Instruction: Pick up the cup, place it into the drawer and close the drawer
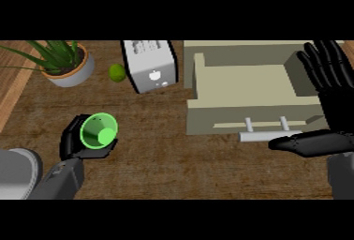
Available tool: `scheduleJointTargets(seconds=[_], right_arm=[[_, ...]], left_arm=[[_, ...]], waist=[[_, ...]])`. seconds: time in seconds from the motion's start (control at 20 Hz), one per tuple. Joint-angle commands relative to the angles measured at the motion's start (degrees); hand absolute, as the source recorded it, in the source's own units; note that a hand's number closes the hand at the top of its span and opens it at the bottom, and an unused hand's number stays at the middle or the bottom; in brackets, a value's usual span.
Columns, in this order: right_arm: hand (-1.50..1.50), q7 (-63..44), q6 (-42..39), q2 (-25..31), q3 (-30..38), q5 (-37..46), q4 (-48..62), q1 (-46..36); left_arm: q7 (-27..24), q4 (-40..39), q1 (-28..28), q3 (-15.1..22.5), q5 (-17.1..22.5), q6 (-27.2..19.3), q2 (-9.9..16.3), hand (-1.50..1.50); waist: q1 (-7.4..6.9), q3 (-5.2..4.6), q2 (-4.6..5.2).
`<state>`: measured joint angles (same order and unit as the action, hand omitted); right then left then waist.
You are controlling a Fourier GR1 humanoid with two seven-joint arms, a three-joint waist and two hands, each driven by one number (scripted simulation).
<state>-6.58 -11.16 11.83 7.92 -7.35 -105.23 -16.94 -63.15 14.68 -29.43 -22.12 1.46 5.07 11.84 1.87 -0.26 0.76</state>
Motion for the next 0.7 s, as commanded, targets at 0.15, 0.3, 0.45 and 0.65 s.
scheduleJointTargets(seconds=[0.15,0.3,0.45,0.65], right_arm=[[-1.5,-1.8,0.7,-0.6,-0.6,-0.1,-2.0,0.7],[-1.5,1.3,-0.4,-0.1,0.6,-0.1,-1.2,3.0],[-1.5,-1.3,1.1,-0.3,0.0,0.8,0.5,-0.6],[-1.5,2.2,-0.7,1.6,3.4,-0.7,2.4,1.1]], left_arm=[[-9.0,3.9,-1.3,-0.5,1.7,3.4,-5.6,1.5],[-4.7,5.4,-4.8,0.9,1.1,6.6,-3.5,1.5],[2.2,8.5,-9.4,3.8,0.1,6.3,-4.8,1.5],[6.8,17.4,-9.8,5.7,1.0,3.6,-8.0,1.5]], waist=[[-0.98,0.13,-0.53],[-0.85,0.18,-0.5],[-1.67,0.24,-0.79],[-2.73,0.35,-1.18]])
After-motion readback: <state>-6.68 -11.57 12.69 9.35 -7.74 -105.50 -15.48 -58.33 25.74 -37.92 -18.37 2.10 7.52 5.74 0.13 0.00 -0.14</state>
